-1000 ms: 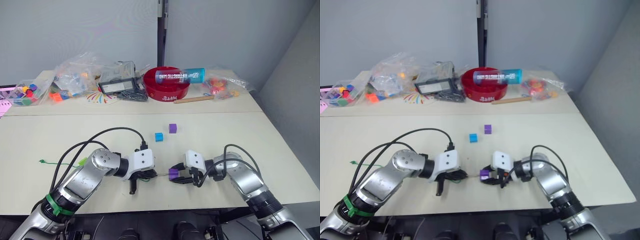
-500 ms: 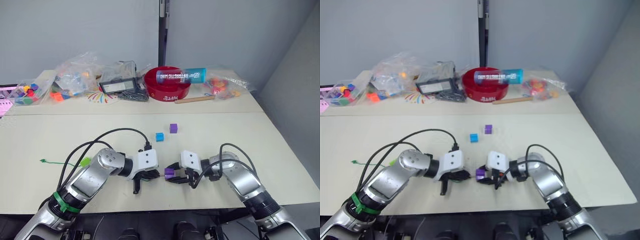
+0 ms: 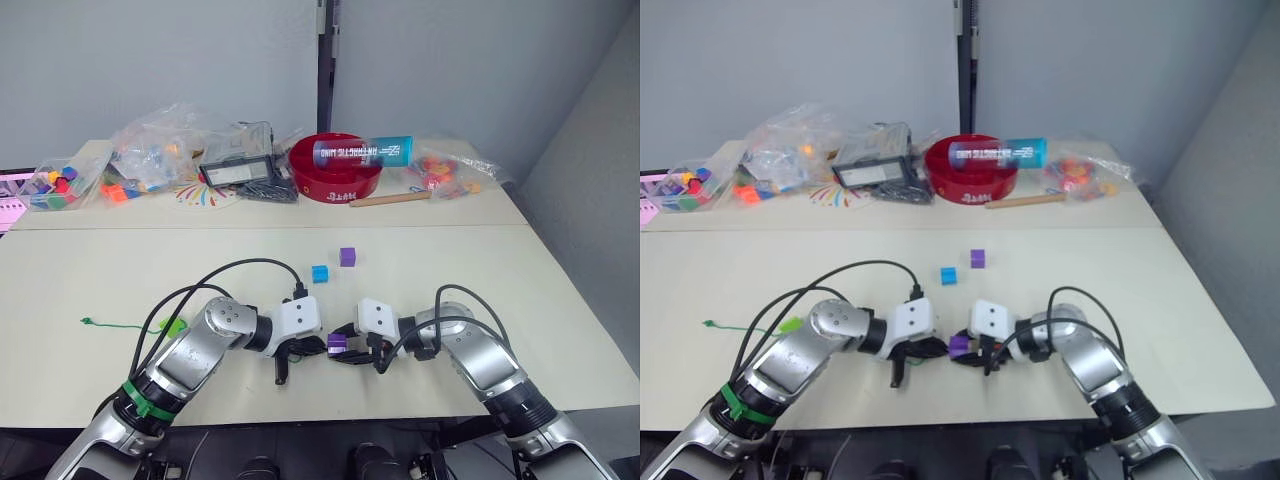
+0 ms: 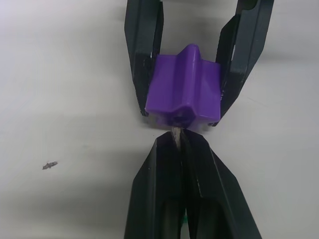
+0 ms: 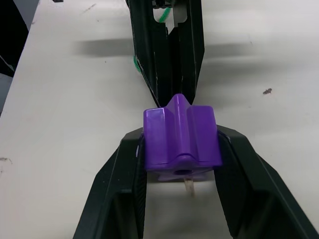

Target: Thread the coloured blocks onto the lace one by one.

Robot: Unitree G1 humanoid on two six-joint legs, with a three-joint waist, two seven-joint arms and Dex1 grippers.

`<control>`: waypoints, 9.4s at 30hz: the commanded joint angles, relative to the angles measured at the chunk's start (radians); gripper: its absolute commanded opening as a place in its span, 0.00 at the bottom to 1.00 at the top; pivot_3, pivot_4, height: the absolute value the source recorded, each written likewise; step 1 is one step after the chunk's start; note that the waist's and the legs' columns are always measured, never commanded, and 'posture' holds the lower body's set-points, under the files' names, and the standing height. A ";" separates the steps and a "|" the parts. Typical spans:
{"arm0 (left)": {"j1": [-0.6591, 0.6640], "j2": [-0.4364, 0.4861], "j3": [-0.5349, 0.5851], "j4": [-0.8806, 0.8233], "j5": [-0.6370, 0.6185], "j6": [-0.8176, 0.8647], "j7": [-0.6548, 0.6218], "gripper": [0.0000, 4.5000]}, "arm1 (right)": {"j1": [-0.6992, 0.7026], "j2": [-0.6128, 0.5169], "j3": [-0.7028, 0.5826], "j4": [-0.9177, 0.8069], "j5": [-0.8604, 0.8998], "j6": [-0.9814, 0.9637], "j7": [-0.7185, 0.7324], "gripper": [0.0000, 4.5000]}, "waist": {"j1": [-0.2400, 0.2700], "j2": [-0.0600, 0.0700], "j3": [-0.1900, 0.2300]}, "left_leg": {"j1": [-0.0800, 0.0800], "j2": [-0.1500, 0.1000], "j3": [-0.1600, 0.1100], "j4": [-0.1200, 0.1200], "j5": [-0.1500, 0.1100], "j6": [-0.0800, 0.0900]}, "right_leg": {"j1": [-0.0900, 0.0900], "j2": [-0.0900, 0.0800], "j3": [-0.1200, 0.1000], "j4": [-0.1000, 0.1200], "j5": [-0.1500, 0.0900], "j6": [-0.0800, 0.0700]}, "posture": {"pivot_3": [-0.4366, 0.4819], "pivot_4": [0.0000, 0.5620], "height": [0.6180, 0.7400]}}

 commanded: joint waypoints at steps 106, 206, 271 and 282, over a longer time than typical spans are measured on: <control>0.150 0.028 0.047 0.032 -0.002 -0.221 -0.026 0.00 | 0.139 -0.148 -0.059 -0.112 0.060 0.063 -0.010 0.31 | -0.003 0.000 -0.001 | 0.002 0.000 0.000 0.000 0.000 0.000 | 0.002 0.000 0.000 -0.001 0.000 0.000 | 0.48 0.27 0.92; 0.023 0.063 0.004 -0.168 -0.079 0.080 0.019 0.00 | 0.122 -0.043 -0.024 -0.030 0.048 -0.037 -0.033 0.31 | -0.027 0.000 -0.001 | 0.003 0.001 0.000 0.000 0.000 0.000 | 0.002 0.001 0.001 0.000 0.000 0.000 | 0.48 0.27 0.92; 0.081 -0.048 0.069 0.049 -0.060 -0.192 -0.036 0.00 | 0.060 -0.034 -0.009 -0.004 0.006 -0.018 -0.026 0.31 | -0.026 -0.001 -0.001 | 0.003 0.001 0.000 -0.001 0.000 0.000 | 0.001 0.002 0.001 0.000 0.001 0.000 | 0.48 0.27 0.92; 0.112 0.030 0.139 -0.028 -0.127 -0.115 -0.070 0.34 | 0.044 -0.014 -0.013 -0.017 0.017 0.044 -0.042 0.53 | -0.030 -0.001 -0.001 | 0.003 0.001 0.000 -0.001 0.000 0.000 | 0.001 0.002 0.001 0.000 0.001 0.000 | 0.48 0.27 0.92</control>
